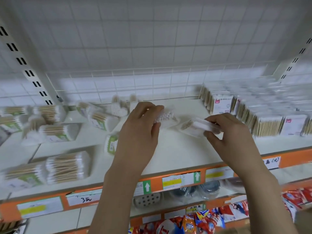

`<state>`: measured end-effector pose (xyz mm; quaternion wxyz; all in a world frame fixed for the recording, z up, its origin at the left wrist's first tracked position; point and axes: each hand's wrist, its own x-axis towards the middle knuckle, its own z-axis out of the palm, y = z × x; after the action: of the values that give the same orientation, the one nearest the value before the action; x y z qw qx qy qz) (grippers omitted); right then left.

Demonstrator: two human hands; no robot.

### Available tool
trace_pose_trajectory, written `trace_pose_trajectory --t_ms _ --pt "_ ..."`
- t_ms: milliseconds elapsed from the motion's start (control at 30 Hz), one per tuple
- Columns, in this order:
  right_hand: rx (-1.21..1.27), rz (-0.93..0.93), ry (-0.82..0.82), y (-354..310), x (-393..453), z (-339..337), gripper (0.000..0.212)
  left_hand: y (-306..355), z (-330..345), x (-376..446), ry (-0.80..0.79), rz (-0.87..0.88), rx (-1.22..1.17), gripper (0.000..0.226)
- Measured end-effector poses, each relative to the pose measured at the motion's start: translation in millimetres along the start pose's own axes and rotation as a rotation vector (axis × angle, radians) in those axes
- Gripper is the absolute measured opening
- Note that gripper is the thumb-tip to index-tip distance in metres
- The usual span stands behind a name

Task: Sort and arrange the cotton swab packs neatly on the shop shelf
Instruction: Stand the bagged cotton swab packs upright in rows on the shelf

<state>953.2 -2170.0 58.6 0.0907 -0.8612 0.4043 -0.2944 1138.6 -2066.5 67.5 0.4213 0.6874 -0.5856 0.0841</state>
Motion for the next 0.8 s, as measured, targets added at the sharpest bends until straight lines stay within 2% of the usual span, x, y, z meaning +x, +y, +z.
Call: trace_pose_trajectory --t_ms 367,800 --pt "-0.128 0.023 0.0 73 33 -36 0.034 27 53 26 -0.107 0.045 0.055 0.035" --pt "-0.189 -0.185 -0.121 153 111 -27 0.029 69 122 51 -0.1 -0.092 0.191 0.033"
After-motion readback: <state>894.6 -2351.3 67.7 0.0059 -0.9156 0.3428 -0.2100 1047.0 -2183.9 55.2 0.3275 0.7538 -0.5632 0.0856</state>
